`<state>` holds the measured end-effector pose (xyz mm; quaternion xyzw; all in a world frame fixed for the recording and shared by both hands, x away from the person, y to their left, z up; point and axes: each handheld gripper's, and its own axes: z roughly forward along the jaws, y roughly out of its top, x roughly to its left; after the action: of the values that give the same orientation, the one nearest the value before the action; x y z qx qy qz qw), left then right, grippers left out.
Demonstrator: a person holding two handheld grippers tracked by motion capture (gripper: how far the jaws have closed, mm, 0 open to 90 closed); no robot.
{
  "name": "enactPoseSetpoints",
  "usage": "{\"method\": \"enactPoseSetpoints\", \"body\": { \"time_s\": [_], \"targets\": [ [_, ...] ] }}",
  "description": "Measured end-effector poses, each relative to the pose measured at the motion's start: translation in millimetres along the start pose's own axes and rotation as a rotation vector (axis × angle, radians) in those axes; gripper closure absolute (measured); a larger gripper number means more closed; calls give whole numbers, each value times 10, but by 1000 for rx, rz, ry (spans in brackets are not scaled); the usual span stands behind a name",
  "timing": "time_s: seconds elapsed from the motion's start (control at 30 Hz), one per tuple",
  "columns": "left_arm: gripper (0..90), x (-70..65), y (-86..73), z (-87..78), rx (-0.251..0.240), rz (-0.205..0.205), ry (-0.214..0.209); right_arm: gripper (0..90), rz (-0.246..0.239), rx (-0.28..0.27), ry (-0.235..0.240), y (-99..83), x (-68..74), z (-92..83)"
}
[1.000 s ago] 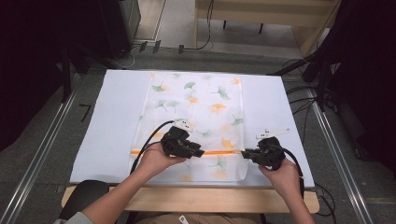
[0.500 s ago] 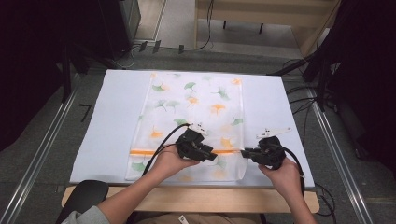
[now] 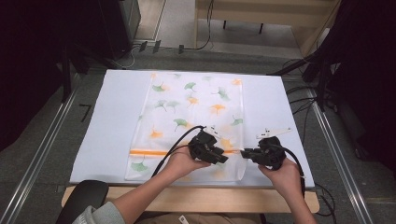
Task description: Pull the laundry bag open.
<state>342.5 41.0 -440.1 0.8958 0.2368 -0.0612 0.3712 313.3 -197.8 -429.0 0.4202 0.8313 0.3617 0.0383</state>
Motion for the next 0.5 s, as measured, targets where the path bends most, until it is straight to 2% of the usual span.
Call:
{"method": "enactPoseSetpoints", "body": {
  "time_s": [0.1,0.2,0.4,0.5],
  "targets": [
    [629,-9,20,25,3,15,13,848,-6,-2,3,4,6,-2],
    [631,-2,31,50,-3,5,0,848,-11,-6,3,6,12,-5],
    [637,-17,57,99,-2,11,-8,849,-33,-13,17,16,32,-20],
    [618,-26,62,113,-4,11,-1,849,-50,-19,25,26,52,-29]
  ]
}}
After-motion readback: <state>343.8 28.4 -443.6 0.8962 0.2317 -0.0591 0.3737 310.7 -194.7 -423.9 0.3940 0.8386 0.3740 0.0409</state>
